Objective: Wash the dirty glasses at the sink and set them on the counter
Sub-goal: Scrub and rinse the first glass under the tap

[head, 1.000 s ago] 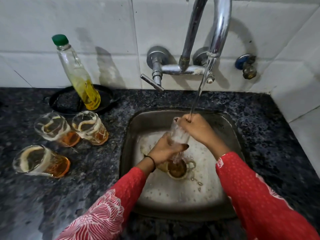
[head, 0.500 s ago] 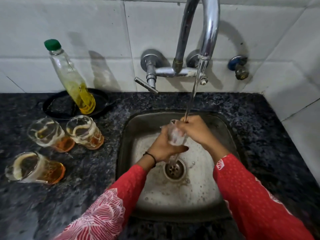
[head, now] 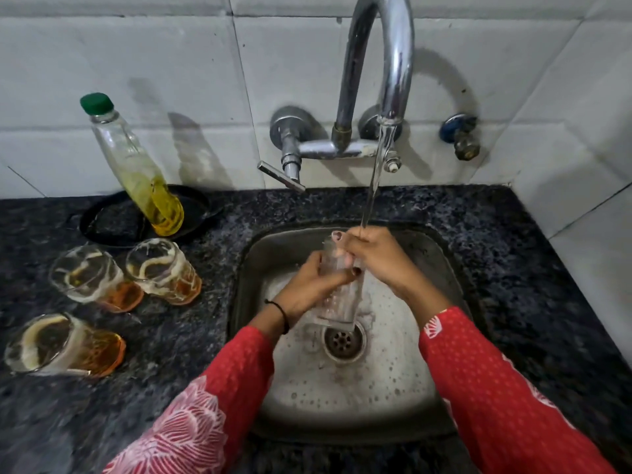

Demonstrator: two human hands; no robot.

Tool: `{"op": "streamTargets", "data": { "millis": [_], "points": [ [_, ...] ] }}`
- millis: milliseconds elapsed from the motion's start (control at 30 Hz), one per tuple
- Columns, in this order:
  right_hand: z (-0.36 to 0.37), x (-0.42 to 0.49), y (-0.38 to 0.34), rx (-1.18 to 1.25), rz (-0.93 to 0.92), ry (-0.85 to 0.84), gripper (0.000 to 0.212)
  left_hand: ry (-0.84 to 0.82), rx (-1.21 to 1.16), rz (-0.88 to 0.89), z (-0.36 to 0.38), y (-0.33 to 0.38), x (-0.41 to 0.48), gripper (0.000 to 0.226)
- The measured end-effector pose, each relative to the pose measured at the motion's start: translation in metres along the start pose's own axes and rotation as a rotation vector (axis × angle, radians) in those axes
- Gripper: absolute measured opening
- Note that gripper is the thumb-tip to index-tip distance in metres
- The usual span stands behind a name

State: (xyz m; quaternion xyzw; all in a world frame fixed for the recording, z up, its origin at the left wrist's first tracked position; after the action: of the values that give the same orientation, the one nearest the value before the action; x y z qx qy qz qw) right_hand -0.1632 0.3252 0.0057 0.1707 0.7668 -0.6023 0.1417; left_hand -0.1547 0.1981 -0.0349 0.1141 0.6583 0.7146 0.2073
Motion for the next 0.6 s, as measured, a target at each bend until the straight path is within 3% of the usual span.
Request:
{"op": "streamTargets", "data": {
  "millis": [100, 167, 200, 267, 300, 333, 367, 400, 533, 600],
  "points": [
    [-0.005, -0.008, 0.001, 0.301, -0.013, -0.092, 0.022, -0.196, -0.449, -0.158, 0.0, -0.001, -0.01, 0.057],
    [-0.003, -0.008, 0.0, 0.337, 0.006, -0.064, 0.022, -0.254, -0.561, -0.244, 0.006, -0.003, -0.012, 0.04],
    [-0.002, -0.005, -0.001, 0.259, 0.004, -0.025, 0.023, -0.217, -0.494, -0.237, 0.009, -0.004, -0.01, 0.033],
    [-0.002, -0.001, -0.004, -0.116, 0.0, 0.068, 0.029, -0.096, -0.078, -0.09, 0.01, 0.0, -0.001, 0.027],
    [-0.002, 0.002, -0.005, -0.277, 0.007, 0.099, 0.031, -0.042, 0.187, 0.0, 0.009, 0.003, 0.003, 0.036],
    [-0.004, 0.003, -0.004, -0.312, 0.015, 0.105, 0.031, 0.025, 0.403, 0.055, 0.007, 0.004, 0.007, 0.049],
    [-0.005, 0.003, -0.002, -0.239, 0.007, 0.091, 0.029, 0.059, 0.469, 0.082, 0.006, 0.006, 0.008, 0.059],
    [-0.007, 0.002, -0.001, -0.097, -0.005, 0.07, 0.025, 0.045, 0.387, 0.091, 0.004, 0.005, 0.009, 0.062],
    [-0.015, -0.003, 0.005, 0.49, 0.012, -0.032, 0.021, -0.203, -0.459, -0.126, 0.008, 0.01, 0.001, 0.048],
    [-0.018, 0.001, 0.005, 0.362, 0.03, 0.03, 0.022, -0.232, -0.452, -0.169, 0.011, 0.01, 0.002, 0.034]
  ]
}}
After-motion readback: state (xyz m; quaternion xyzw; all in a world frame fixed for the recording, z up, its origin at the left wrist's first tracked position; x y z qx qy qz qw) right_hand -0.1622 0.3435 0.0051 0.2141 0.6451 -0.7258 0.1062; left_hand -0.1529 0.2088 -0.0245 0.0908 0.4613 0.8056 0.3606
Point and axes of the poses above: each hand's wrist, its own x-axis towards the middle knuckle, its own z-axis out of the palm, y = z × x, the point moved 3 cm from there along x, towards the middle knuckle, and after that the axes turned 14 degrees about z, right-handed, at the moved point
